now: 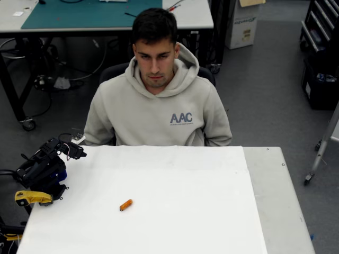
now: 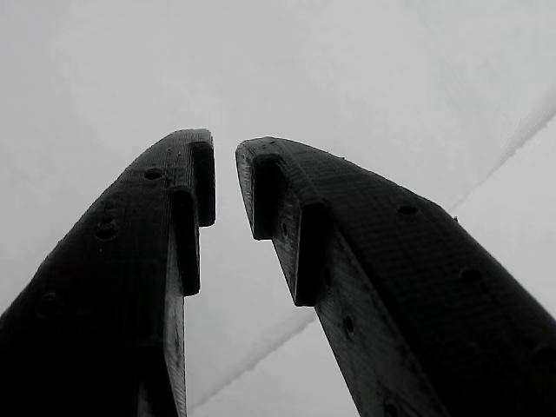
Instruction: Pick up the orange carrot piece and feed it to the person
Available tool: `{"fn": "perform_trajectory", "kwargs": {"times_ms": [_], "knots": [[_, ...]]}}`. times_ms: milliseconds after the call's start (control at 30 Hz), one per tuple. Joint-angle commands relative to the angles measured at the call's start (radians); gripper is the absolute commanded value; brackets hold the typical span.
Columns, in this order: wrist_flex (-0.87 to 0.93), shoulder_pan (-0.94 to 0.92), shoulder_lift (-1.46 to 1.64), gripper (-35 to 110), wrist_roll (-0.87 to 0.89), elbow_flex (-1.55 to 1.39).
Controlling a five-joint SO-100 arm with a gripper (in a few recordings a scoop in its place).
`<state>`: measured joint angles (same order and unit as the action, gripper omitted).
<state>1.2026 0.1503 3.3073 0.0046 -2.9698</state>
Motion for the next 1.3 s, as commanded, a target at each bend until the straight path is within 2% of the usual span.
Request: {"fn": "perform_trajectory", "kwargs": {"times_ms": [0, 600, 833, 1267], "knots": [[0.009, 0.015, 0.014, 0, 0.003, 0.063], [0.006, 0.002, -0.026, -2, -0.002, 0.086], [0.006, -0.012, -0.267, -3, -0.002, 0.299], [0.006, -0.224, -0.815, -3, -0.012, 0.772]]}}
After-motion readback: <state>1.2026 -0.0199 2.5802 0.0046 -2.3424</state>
